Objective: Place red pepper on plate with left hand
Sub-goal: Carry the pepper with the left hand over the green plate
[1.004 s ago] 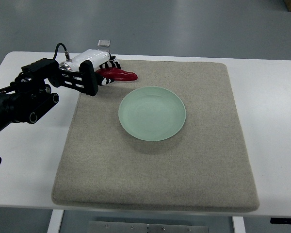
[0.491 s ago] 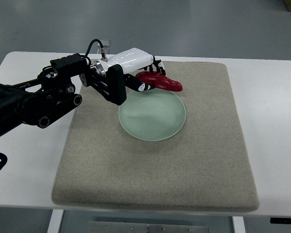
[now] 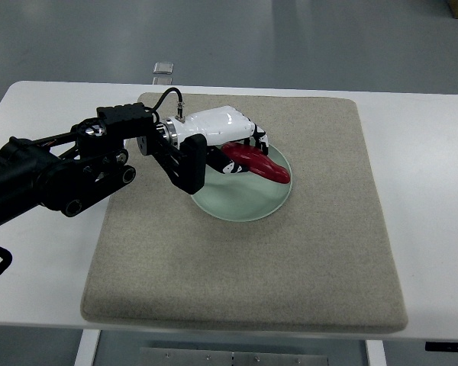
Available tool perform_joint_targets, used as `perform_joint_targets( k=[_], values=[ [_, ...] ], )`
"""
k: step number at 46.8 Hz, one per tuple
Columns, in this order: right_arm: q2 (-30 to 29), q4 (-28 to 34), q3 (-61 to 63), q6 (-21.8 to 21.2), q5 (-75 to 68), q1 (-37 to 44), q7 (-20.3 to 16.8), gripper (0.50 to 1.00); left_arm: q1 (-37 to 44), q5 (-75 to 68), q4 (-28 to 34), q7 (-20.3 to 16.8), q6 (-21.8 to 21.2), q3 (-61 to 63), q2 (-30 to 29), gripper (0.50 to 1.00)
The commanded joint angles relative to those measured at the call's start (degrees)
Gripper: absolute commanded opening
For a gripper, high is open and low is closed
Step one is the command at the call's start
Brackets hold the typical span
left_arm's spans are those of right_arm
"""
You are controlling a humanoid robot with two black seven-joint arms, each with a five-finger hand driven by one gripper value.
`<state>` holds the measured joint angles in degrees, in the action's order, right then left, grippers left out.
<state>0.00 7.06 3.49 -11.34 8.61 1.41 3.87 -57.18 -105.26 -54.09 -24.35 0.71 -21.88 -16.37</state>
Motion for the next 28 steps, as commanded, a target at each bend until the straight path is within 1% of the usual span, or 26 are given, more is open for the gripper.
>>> perform_joint_targets(
  k=[1, 23, 27, 28],
  values=[
    [0.0, -0.03, 0.02, 0.0, 0.0, 0.0, 0.0, 0.932, 0.05, -0.74, 0.04, -0.17, 0.0, 0.26, 0.02, 0.5],
    [0.0, -0.03, 0.02, 0.0, 0.0, 0.0, 0.0, 0.932, 0.75, -0.47, 0.65, -0.17, -0.62, 0.18, 0.2, 0.5],
    [0.0, -0.03, 0.02, 0.0, 0.0, 0.0, 0.0, 0.932, 1.11, -0.3, 0.66, -0.17, -0.62, 0.09, 0.29, 0.548],
    [0.0, -0.03, 0.02, 0.0, 0.0, 0.0, 0.0, 0.932, 1.11, -0.21, 0.66, -0.17, -0.62, 0.17, 0.29, 0.551]
  ],
)
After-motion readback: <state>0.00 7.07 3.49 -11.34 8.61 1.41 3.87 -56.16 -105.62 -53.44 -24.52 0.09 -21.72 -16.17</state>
